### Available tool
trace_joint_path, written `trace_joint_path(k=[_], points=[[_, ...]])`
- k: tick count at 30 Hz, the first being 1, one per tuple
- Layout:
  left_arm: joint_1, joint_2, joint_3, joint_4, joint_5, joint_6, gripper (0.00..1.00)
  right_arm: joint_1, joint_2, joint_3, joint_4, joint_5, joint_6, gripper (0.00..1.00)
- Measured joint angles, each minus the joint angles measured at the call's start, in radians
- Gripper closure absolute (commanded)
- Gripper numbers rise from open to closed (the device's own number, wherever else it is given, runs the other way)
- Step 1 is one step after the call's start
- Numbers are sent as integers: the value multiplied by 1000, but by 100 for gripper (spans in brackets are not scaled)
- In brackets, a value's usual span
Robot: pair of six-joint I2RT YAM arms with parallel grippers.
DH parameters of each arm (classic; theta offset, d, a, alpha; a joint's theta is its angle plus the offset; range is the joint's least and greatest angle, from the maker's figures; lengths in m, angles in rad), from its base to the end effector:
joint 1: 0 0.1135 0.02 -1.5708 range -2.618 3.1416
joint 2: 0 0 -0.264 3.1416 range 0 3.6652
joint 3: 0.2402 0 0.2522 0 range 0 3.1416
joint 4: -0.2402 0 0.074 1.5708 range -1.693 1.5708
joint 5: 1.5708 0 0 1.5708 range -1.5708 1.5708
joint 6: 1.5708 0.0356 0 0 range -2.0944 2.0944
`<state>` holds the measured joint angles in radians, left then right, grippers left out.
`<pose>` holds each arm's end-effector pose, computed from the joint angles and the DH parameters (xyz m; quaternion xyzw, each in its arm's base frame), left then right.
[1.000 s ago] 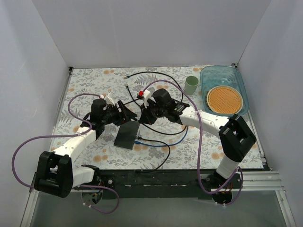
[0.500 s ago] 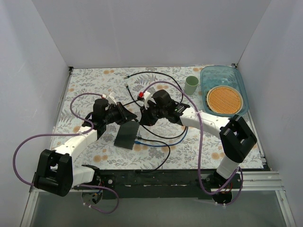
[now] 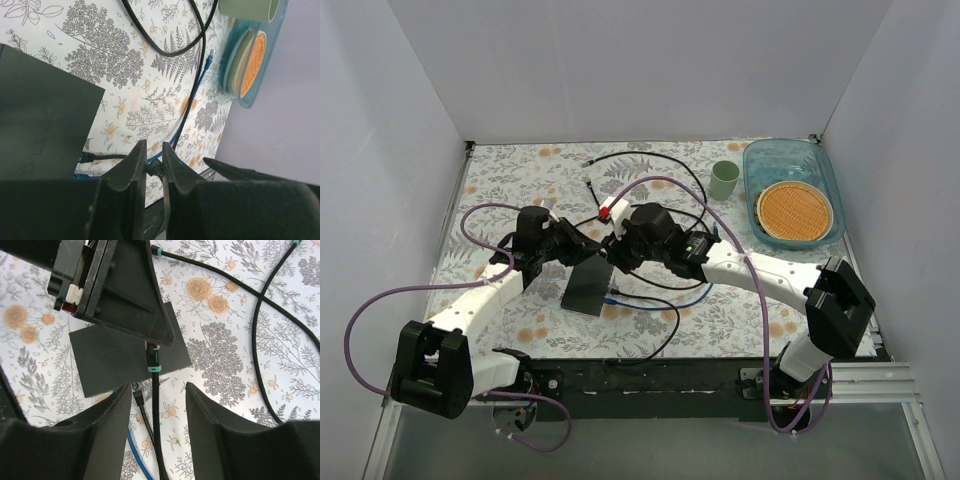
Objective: Insert the plug into the switch port
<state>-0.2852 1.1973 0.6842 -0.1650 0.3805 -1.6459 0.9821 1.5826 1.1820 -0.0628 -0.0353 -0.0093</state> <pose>0.2361 -0.0830 0.2242 -0.4937 0.7399 -0.4456 0.1009 0.2045 0.3085 0.2882 -0.4127 0.7437 0.2590 0.4578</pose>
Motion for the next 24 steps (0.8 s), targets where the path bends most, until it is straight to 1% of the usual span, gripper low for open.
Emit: trace_joint_path(k=[6, 11, 15, 24], points=[[0, -5, 4, -46, -27, -73, 100, 85, 37, 16, -11, 164, -43, 45], [0, -5, 5, -65, -33, -95, 100, 105, 79, 36, -19, 258, -56, 45], [0, -5, 5, -70, -33, -100, 100, 104, 110, 56, -18, 288, -66, 45], [0, -4, 5, -72, -43, -99, 100, 104, 126, 68, -18, 294, -73, 47]])
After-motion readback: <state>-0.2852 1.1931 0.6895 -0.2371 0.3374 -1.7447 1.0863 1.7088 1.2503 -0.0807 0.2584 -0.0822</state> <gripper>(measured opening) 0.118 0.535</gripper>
